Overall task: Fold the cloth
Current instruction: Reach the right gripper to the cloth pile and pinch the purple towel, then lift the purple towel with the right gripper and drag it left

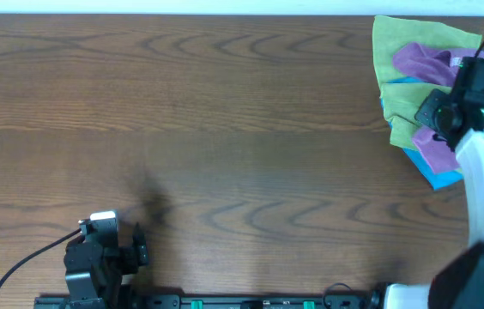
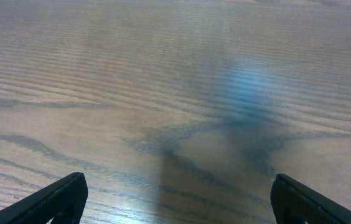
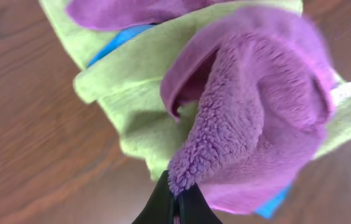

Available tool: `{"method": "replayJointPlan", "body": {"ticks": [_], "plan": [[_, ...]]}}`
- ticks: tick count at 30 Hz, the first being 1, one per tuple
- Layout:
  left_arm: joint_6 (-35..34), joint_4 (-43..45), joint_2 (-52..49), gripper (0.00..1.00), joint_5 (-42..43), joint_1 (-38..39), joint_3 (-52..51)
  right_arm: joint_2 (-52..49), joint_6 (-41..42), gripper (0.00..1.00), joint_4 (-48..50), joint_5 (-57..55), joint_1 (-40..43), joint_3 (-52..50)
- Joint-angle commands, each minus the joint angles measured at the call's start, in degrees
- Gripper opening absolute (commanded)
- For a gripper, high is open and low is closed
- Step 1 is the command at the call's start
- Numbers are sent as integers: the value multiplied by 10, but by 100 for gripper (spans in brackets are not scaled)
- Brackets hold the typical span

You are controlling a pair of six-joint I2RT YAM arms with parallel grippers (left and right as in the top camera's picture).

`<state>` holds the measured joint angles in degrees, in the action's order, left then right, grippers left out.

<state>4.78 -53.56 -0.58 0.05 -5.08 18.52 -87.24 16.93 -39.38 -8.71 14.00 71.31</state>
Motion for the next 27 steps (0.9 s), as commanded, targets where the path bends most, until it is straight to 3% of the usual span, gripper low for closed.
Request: {"method": "replayJointPlan", "body": {"ticks": [1, 12, 27], "plan": [[10, -21, 3, 95, 6, 2, -5, 52, -35, 2, -29, -3, -19, 8], [10, -21, 3, 95, 7, 2, -5, 204, -63, 1, -120, 78, -176, 8], [10, -21, 3, 95, 7, 2, -5, 183, -42, 2, -56, 175, -464, 8]]}}
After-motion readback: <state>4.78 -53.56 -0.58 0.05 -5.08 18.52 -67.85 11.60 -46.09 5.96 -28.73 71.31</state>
